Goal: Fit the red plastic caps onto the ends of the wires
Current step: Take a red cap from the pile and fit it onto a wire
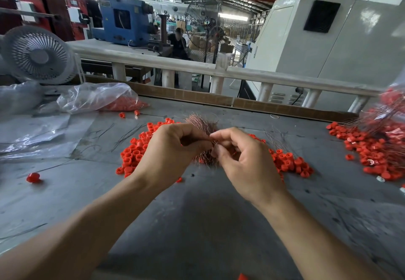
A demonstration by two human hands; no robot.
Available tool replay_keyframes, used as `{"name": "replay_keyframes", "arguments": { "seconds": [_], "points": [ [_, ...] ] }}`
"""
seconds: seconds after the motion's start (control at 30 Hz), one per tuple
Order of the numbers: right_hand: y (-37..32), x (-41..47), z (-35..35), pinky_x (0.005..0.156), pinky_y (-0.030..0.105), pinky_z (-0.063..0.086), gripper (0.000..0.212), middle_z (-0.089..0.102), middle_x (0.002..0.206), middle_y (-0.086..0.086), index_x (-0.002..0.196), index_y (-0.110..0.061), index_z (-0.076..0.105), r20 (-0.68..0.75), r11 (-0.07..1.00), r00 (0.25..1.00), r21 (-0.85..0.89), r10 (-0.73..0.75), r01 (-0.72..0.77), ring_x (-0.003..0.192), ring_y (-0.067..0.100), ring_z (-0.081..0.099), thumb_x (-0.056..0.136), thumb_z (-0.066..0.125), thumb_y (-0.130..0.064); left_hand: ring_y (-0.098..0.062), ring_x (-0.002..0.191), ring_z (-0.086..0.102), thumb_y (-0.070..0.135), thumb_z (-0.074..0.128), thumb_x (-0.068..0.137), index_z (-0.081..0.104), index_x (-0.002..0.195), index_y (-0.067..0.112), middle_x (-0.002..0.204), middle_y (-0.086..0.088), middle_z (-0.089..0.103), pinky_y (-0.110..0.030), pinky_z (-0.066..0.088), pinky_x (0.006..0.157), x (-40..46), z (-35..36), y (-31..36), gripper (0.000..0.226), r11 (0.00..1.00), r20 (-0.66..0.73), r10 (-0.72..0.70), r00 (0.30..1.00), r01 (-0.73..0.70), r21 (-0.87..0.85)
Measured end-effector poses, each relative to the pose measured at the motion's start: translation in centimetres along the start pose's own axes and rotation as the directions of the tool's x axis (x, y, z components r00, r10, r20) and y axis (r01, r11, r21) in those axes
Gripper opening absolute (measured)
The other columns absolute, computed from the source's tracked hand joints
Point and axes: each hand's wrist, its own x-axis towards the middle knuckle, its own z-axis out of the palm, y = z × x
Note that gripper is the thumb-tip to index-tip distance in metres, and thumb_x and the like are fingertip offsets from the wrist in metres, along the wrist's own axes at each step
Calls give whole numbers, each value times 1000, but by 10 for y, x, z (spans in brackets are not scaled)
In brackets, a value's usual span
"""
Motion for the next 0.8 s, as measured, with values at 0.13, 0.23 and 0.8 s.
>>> {"name": "replay_keyframes", "arguments": {
  "seconds": [0.13, 0.23, 0.8],
  "points": [
    [2, 2, -2, 55, 9, 36, 14, 61, 65, -19, 88, -23, 72, -21, 998, 1000, -64, -8, 7, 59, 3, 56, 92, 73, -10, 0, 55, 55, 23, 82, 85, 77, 80, 31, 68, 11, 70, -15, 44, 52, 0, 0, -1, 10, 995, 10, -11, 1000, 10, 94],
    [0, 2, -2, 54, 9, 37, 14, 60, 64, -17, 85, -24, 71, -17, 999, 1000, -51, -4, 3, 58, 4, 55, 92, 73, -12, -1, 55, 54, 21, 83, 83, 79, 78, 26, 65, 8, 69, -15, 43, 53, 1, -1, -1, 8, 997, 37, -57, 998, 59, -56],
    [-1, 2, 0, 57, 13, 45, 11, 67, 68, -10, 84, -20, 73, -124, 998, 992, -67, 8, -16, 65, 7, 61, 92, 73, -12, 0, 52, 57, 25, 80, 85, 74, 75, 27, 64, 15, 69, -15, 44, 51, 14, -22, -10, 13, 979, -144, -137, 980, 156, 130]
  ]
}}
